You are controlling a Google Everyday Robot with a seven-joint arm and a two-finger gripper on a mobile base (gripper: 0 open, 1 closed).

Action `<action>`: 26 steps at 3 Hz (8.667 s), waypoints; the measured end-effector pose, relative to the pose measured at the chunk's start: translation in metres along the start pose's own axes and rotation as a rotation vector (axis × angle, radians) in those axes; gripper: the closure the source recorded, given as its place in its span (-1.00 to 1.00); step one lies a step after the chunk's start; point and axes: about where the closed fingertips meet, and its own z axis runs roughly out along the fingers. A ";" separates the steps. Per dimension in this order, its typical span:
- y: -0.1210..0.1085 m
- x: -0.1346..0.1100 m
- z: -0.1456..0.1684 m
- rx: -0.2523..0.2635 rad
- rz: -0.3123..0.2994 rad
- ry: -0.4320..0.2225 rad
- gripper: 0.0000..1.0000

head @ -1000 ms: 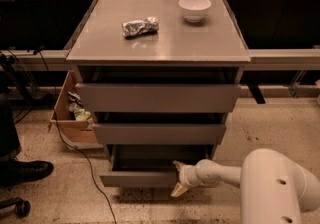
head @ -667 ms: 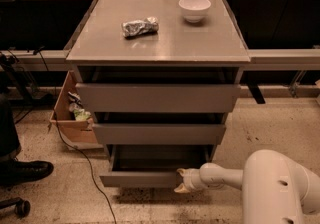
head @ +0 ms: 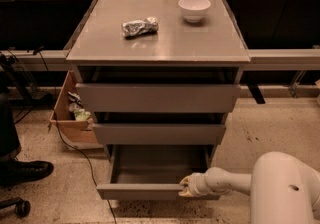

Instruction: Open bottom drawer

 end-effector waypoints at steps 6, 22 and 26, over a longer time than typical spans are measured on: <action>-0.057 -0.143 -0.070 0.140 -0.158 -0.214 -0.17; 0.062 -0.040 0.025 -0.451 -0.003 -0.032 1.00; 0.092 -0.030 -0.016 -0.538 -0.051 0.055 1.00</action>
Offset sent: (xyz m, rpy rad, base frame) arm -0.0595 -0.0444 0.0598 -0.0510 -0.0797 -0.0484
